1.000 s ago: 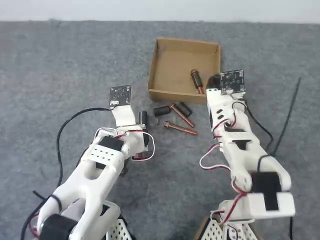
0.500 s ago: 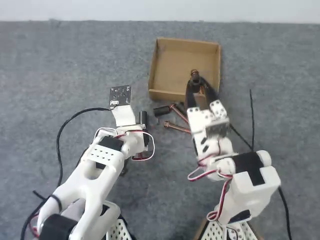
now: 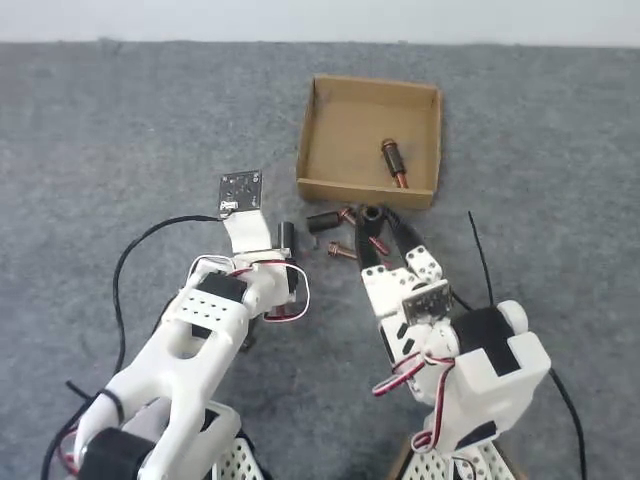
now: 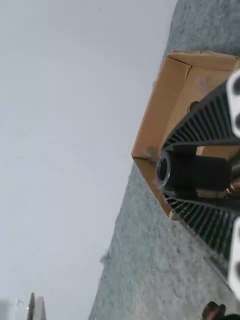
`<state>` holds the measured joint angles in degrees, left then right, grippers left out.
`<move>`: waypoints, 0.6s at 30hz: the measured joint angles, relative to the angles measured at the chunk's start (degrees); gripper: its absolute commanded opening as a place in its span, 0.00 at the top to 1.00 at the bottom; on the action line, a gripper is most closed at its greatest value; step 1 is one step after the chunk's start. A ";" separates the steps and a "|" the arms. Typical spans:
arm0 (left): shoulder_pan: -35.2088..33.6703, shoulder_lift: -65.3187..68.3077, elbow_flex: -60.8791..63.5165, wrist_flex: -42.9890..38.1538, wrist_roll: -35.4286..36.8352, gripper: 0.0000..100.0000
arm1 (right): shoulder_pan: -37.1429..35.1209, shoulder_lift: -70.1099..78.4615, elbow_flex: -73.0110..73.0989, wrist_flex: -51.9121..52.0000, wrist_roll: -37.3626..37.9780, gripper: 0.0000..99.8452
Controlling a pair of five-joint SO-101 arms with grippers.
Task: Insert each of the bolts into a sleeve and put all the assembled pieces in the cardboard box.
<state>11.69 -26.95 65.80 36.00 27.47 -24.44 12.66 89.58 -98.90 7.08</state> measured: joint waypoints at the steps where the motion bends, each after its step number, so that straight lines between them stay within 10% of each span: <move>1: 0.00 0.00 0.00 0.00 0.00 0.99 | -0.53 -0.09 0.88 0.00 0.00 0.99; 18: 0.00 0.00 0.00 -3.60 0.00 0.99 | -5.80 -6.07 4.75 -0.09 0.00 0.99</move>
<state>11.69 -26.95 65.80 32.40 27.47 -30.24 6.59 94.33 -98.99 7.08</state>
